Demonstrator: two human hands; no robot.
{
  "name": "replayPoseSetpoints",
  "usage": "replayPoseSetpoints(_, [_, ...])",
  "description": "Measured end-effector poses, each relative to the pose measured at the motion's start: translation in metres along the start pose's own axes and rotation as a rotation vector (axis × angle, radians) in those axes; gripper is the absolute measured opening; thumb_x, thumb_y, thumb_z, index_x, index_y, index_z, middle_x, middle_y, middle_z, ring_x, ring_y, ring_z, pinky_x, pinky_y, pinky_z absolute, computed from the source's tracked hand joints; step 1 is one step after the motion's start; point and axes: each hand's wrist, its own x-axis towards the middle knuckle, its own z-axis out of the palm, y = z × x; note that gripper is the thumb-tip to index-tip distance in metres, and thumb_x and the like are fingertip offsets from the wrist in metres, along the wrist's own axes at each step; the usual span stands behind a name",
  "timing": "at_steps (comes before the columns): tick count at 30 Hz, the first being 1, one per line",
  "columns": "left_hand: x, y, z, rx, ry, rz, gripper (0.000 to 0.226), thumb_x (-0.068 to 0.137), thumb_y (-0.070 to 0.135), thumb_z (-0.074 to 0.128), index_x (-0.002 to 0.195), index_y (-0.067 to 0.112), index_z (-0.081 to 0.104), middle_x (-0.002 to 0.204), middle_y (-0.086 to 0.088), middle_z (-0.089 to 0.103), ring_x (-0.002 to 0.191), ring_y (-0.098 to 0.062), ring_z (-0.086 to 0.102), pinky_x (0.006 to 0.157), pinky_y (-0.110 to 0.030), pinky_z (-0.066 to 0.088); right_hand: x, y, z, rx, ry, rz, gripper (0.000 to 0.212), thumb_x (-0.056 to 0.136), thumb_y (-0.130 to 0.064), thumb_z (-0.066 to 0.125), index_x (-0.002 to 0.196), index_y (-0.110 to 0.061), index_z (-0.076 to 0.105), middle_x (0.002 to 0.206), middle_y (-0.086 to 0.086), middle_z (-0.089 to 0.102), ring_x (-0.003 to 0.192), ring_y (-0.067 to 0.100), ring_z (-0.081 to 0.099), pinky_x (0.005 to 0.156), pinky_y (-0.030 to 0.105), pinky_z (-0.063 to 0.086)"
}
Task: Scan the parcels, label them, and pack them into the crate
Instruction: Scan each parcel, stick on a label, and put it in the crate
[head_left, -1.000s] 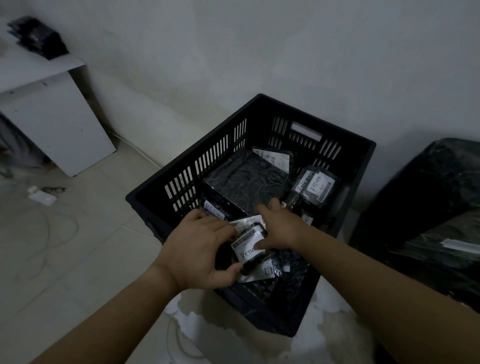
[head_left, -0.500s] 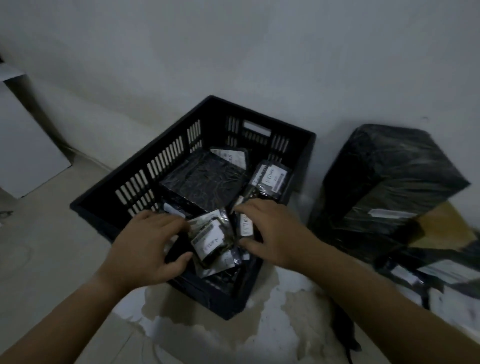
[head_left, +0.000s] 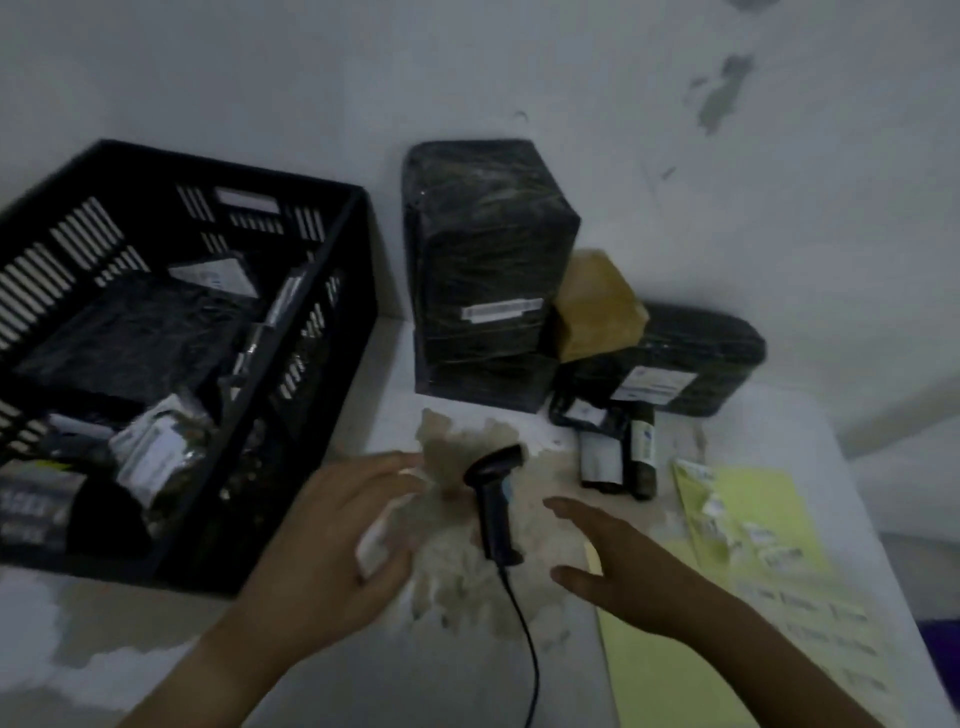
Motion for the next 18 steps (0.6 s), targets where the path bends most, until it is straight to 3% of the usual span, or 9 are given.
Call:
replayPoseSetpoints(6, [0.010, 0.015, 0.135, -0.232, -0.193, -0.293, 0.054, 0.093, 0.042, 0.061, 0.143, 0.046, 0.042, 0.148, 0.032, 0.041, 0.136, 0.012, 0.039, 0.112, -0.020, 0.037, -0.036, 0.118, 0.003, 0.227, 0.003, 0.110, 0.072, 0.091, -0.051, 0.061, 0.150, -0.044, 0.021, 0.155, -0.015, 0.032, 0.142, 0.010, 0.033, 0.105, 0.029, 0.040])
replayPoseSetpoints(8, [-0.001, 0.002, 0.171, -0.175, -0.201, -0.485, 0.062, 0.098, 0.040, 0.059, 0.151, 0.042, 0.029, 0.158, 0.020, 0.032, 0.145, 0.001, 0.033, 0.117, -0.024, 0.033, -0.036, 0.149, -0.002, 0.294, 0.062, 0.126, 0.068, 0.091, -0.047, 0.063, 0.148, -0.042, 0.027, 0.153, -0.013, 0.034, 0.140, 0.011, 0.036, 0.103, 0.030, 0.042])
replayPoseSetpoints(10, [-0.013, -0.012, 0.198, 0.028, -0.352, -0.778, 0.074, 0.103, 0.043, 0.050, 0.161, 0.025, 0.009, 0.171, -0.001, 0.005, 0.157, -0.023, 0.009, 0.125, -0.046, 0.018, -0.027, 0.172, -0.011, 0.328, 0.132, 0.125, 0.061, 0.092, -0.041, 0.064, 0.145, -0.039, 0.034, 0.151, -0.013, 0.037, 0.136, 0.010, 0.039, 0.102, 0.027, 0.041])
replayPoseSetpoints(12, [-0.015, -0.019, 0.216, 0.209, -0.600, -1.010, 0.079, 0.105, 0.056, 0.031, 0.159, 0.027, -0.019, 0.166, -0.004, -0.027, 0.155, -0.027, -0.019, 0.125, -0.056, 0.002, -0.010, 0.185, -0.026, 0.317, 0.212, 0.092, 0.055, 0.093, -0.036, 0.064, 0.142, -0.035, 0.039, 0.146, -0.013, 0.042, 0.131, 0.007, 0.044, 0.099, 0.021, 0.037])
replayPoseSetpoints(15, [-0.004, -0.021, 0.232, 0.301, -0.731, -1.060, 0.083, 0.100, 0.068, 0.021, 0.154, 0.029, -0.030, 0.152, -0.004, -0.050, 0.149, -0.030, -0.035, 0.120, -0.061, -0.010, 0.027, 0.189, -0.052, 0.304, 0.340, 0.039, 0.047, 0.094, -0.025, 0.064, 0.138, -0.025, 0.048, 0.129, -0.008, 0.050, 0.114, 0.004, 0.046, 0.084, 0.013, 0.035])
replayPoseSetpoints(18, [-0.003, -0.024, 0.236, 0.345, -0.816, -1.096, 0.088, 0.097, 0.074, 0.017, 0.151, 0.028, -0.035, 0.143, -0.002, -0.056, 0.144, -0.031, -0.041, 0.118, -0.061, -0.016, 0.063, 0.190, -0.064, 0.366, 0.406, 0.063, 0.044, 0.094, -0.016, 0.063, 0.136, -0.019, 0.051, 0.123, -0.002, 0.052, 0.107, 0.010, 0.050, 0.073, 0.012, 0.039])
